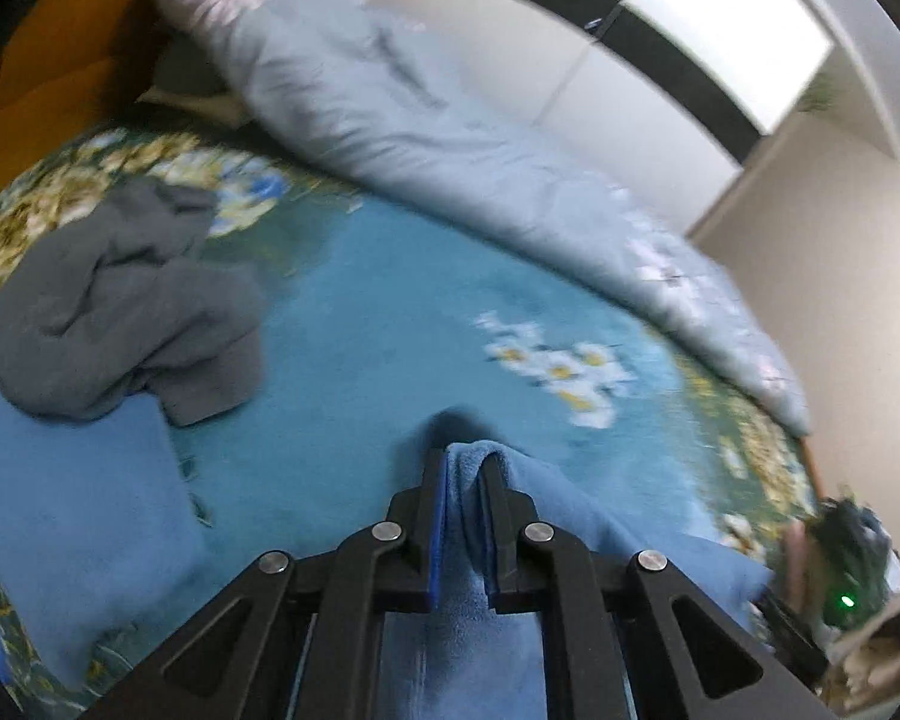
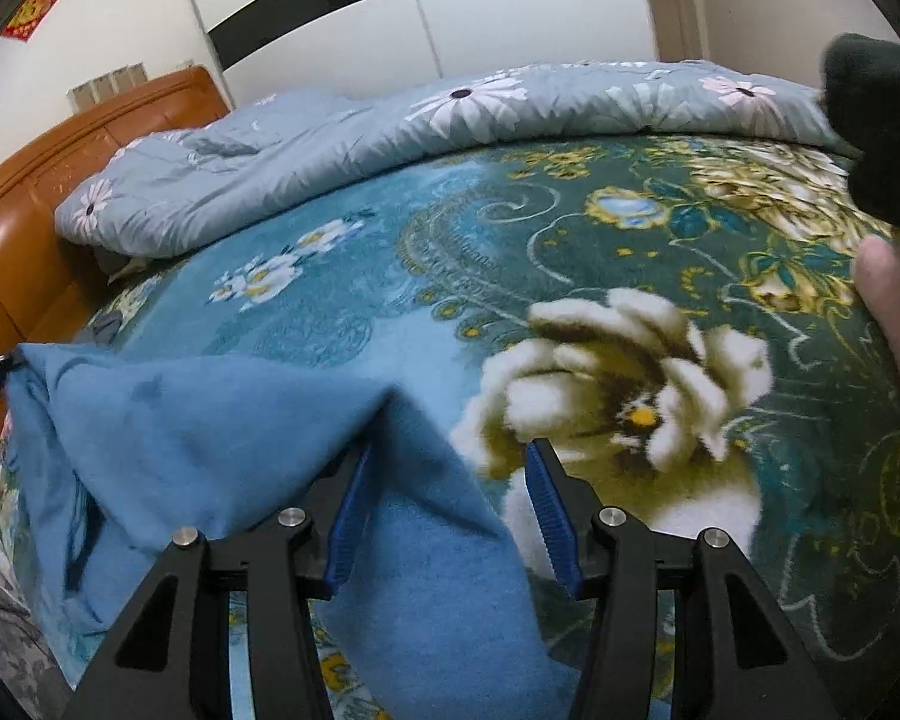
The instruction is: Fold clothes
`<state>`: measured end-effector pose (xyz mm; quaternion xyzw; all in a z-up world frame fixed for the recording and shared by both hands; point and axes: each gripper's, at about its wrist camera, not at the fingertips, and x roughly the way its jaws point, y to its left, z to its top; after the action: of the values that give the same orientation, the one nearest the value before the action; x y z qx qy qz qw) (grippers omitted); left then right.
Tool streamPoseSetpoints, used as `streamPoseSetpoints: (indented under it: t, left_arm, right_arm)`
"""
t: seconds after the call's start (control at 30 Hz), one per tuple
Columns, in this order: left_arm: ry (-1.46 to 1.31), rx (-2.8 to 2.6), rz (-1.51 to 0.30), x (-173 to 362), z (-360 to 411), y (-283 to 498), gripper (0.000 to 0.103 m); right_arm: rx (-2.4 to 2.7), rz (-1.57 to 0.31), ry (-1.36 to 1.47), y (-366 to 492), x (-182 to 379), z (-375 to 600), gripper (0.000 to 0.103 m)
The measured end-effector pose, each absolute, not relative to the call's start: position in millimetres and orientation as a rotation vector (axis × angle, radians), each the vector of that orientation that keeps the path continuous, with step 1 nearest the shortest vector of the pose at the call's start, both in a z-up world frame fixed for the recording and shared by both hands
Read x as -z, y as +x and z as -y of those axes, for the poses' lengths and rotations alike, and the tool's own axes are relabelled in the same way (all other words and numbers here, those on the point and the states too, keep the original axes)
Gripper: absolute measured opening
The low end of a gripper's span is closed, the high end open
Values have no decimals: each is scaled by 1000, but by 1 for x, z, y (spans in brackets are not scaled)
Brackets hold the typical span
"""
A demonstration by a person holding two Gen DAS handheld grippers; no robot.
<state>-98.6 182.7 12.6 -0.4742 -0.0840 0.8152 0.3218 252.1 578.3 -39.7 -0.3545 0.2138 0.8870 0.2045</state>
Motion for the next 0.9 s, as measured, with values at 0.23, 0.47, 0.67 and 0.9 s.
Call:
streamPoseSetpoints:
  t: [0.23,0.47,0.67,0.9]
  left_arm:
    - [-1415,-2124,194,37,-177,-114,42]
    - [-1254,-2173,62,8,-167,-76,54]
    - [-960,-2017,-534,-3,-231,6,58]
    - [-906,-1902,-895,41,-283,25,58]
  right_arm:
    - [-2558,-470,-1040,227,36,-560,53]
    - [-2694,-260,-989,214,11,-537,57]
    - [-2701,-271,-983,204,7,-535,57]
    - [-2686,-333,-982,200,6,-540,57]
